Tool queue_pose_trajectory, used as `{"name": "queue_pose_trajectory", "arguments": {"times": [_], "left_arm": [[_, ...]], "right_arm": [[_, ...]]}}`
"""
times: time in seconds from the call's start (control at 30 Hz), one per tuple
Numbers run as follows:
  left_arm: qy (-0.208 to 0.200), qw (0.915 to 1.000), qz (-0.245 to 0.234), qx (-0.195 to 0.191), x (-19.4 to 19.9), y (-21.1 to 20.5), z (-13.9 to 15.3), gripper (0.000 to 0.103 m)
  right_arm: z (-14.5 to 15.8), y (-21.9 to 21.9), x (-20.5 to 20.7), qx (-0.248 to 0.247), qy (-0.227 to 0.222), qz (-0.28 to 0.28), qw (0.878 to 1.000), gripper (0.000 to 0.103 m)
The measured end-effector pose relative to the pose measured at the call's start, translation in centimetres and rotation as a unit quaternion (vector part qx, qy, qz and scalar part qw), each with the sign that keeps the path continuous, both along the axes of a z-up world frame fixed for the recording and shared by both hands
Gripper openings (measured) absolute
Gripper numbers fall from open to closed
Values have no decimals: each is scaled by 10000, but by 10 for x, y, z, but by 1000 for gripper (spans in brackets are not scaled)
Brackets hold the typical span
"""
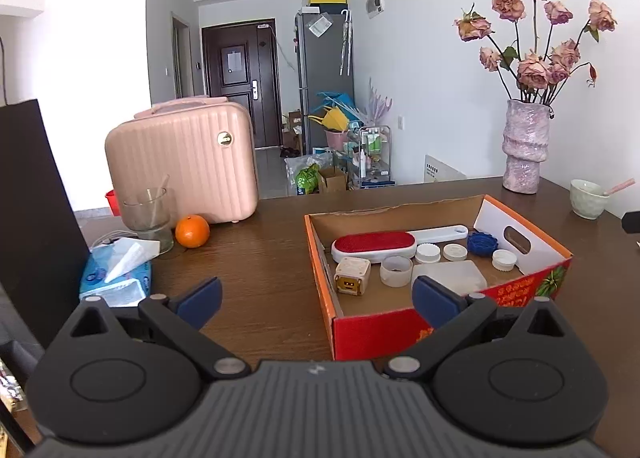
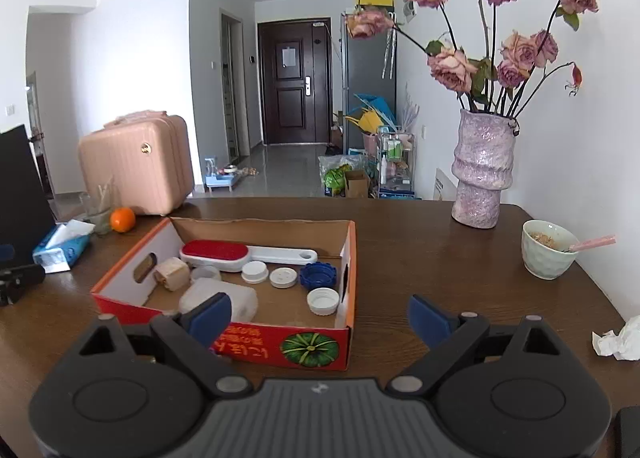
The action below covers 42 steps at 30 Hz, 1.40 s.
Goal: Organize rigid objects
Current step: 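Lift both tools out of the box toward the spray bottle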
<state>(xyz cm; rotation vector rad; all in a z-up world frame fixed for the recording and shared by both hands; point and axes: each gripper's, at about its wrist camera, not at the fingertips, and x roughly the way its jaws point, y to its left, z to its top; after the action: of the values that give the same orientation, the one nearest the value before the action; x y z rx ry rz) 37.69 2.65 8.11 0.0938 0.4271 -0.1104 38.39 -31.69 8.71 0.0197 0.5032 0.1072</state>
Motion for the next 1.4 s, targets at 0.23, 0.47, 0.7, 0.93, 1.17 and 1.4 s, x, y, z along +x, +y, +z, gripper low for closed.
{"name": "queue_pose_trajectory", "arguments": {"times": [0.23, 0.47, 0.7, 0.93, 1.17, 1.4], "left_arm": [[5, 9999, 48, -121, -31, 5, 3, 103], [263, 9986, -24, -465, -98, -3, -34, 103], [324, 9979, -66, -551, -170, -15, -65, 103], [477, 9971, -126, -574, -187, -32, -73, 103], [582, 9962, -85, -637, -159, -50, -73, 103], [751, 9937, -101, -821, -92, -97, -82, 103]], "right_arm": [[7, 6, -36, 33, -99, 53, 9999, 95], [-27, 16, -87, -16, -61, 61, 10000, 99], [-59, 30, -161, -234, -110, 204, 9995, 99], [-82, 40, -196, -424, 9, 522, 9977, 99], [-83, 27, -185, -254, -9, 218, 9994, 99], [-96, 9, -158, -105, 145, 17, 9998, 99]]}}
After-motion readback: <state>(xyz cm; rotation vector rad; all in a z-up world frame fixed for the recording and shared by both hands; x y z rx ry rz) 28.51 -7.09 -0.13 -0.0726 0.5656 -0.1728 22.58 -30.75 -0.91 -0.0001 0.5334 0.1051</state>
